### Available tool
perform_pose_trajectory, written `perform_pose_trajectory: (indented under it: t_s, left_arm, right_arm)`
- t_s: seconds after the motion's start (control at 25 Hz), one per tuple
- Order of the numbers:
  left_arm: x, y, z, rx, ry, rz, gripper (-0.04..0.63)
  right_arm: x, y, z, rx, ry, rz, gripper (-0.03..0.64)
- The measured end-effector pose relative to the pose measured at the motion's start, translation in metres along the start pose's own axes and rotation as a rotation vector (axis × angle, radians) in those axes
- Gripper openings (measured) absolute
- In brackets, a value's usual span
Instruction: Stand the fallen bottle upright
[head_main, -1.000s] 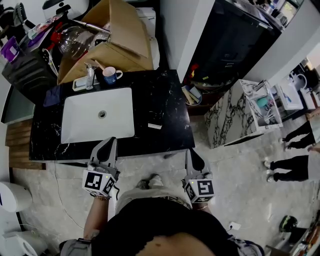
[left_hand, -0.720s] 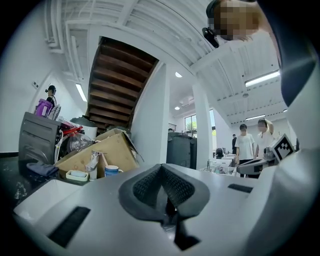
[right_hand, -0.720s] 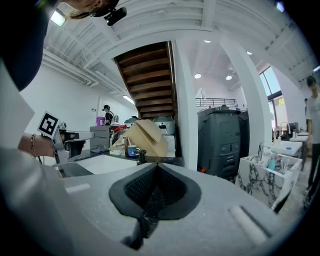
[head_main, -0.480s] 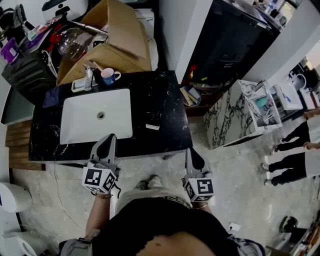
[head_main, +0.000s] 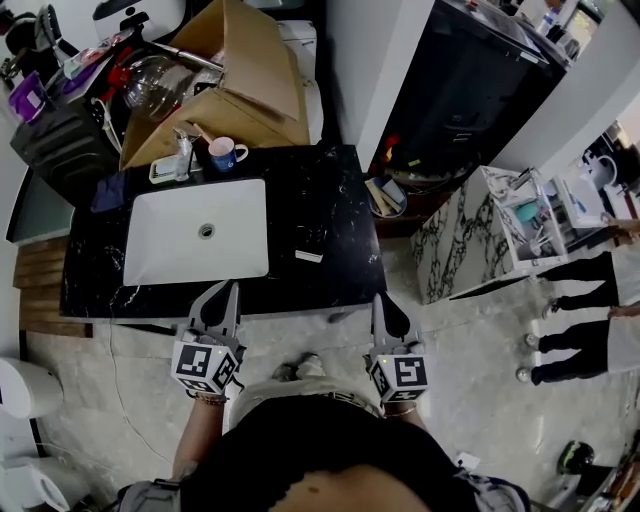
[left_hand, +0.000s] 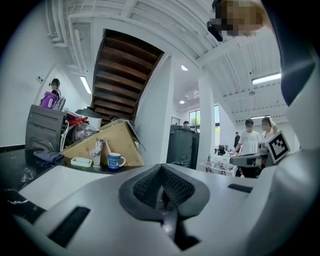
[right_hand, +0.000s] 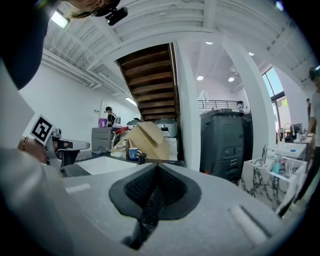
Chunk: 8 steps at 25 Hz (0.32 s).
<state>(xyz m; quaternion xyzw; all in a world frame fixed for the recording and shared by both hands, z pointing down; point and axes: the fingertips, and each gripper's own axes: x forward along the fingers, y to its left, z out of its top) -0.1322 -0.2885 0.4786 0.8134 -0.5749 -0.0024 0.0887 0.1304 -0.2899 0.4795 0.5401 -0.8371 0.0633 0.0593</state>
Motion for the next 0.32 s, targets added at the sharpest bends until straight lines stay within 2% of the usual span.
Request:
perform_pose_trajectory:
  t_s: [0.32]
  left_arm:
    - [-0.006,0.0,-0.009,0.01,0.021,0.004,0.003]
  right_arm:
    - [0.004,-0.004,-0.01,-0.032,0.012,0.003,0.002]
